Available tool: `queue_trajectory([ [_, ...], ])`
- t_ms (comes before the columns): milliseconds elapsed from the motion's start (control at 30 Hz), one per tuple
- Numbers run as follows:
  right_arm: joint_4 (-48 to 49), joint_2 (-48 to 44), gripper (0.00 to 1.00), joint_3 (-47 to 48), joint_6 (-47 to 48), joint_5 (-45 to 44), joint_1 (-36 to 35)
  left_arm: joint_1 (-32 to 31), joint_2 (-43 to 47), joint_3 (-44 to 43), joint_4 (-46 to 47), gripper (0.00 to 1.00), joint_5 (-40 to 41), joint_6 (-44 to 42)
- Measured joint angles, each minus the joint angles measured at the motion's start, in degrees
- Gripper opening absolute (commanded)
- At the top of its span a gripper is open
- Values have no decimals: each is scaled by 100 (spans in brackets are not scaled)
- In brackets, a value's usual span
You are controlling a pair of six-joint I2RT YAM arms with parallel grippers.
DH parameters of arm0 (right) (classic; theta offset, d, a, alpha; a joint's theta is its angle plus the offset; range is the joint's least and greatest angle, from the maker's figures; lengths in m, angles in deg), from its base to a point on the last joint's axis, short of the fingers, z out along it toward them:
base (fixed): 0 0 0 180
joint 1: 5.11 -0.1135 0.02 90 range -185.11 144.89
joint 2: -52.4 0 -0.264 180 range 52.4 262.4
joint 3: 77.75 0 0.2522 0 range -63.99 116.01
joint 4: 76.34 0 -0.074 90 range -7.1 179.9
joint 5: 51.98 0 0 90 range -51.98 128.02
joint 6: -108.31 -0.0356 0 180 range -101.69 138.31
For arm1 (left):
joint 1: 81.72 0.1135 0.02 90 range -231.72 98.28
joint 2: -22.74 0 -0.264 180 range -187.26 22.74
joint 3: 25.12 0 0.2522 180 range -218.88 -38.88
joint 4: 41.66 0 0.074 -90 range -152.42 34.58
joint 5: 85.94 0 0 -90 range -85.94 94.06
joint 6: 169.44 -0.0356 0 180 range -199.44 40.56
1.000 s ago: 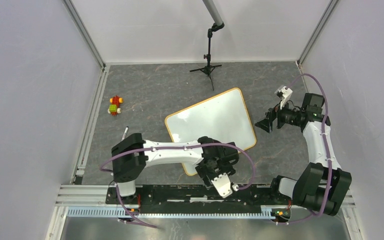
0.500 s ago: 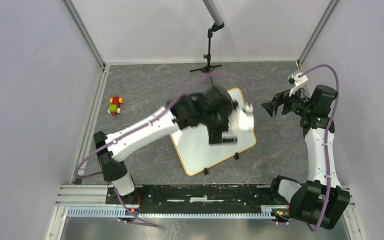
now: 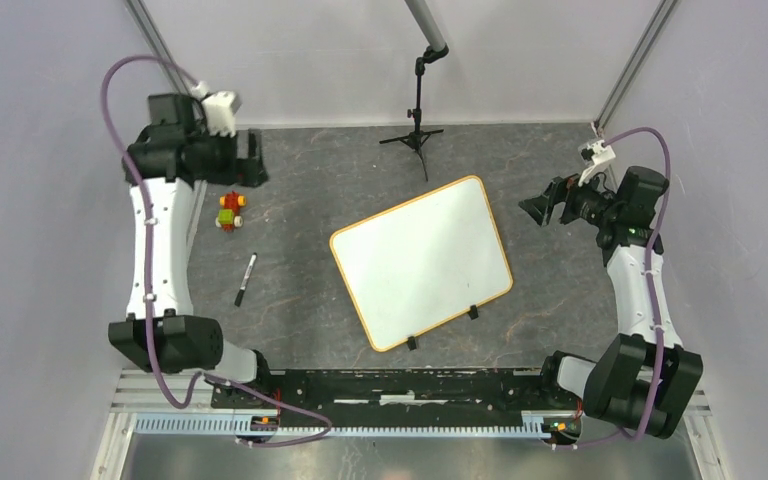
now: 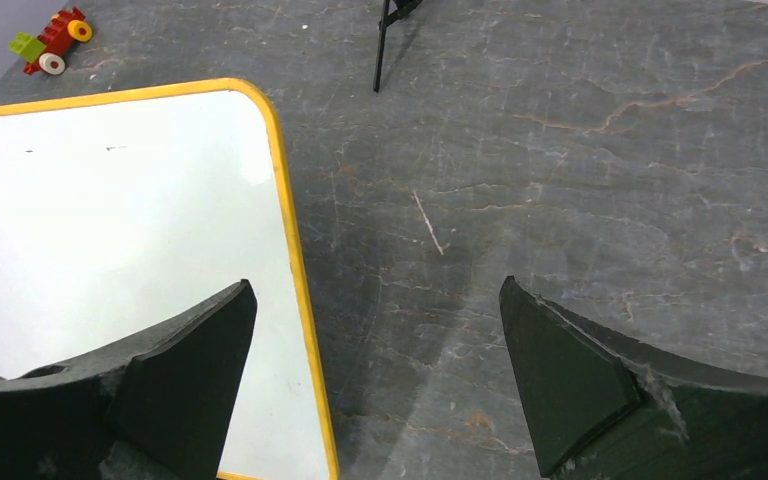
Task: Write a sentence on the whiteboard
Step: Pick up the whiteboard marker from the center of the board.
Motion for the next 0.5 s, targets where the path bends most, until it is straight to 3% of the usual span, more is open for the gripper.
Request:
queue_trajectory([
  [100, 103, 0, 98, -125, -96, 55, -2, 973, 407, 914, -166, 90, -15, -323],
  [200, 251, -9, 98, -308, -240, 33, -2, 1471, 570, 2103, -232, 83, -7, -691],
  [367, 363, -85, 98, -590, -398, -173, -2, 1567, 485, 3689, 22, 70, 129, -1054],
  [500, 369, -136, 98, -708, -332, -170, -2, 1565, 345, 4389, 459, 62, 203, -1185],
])
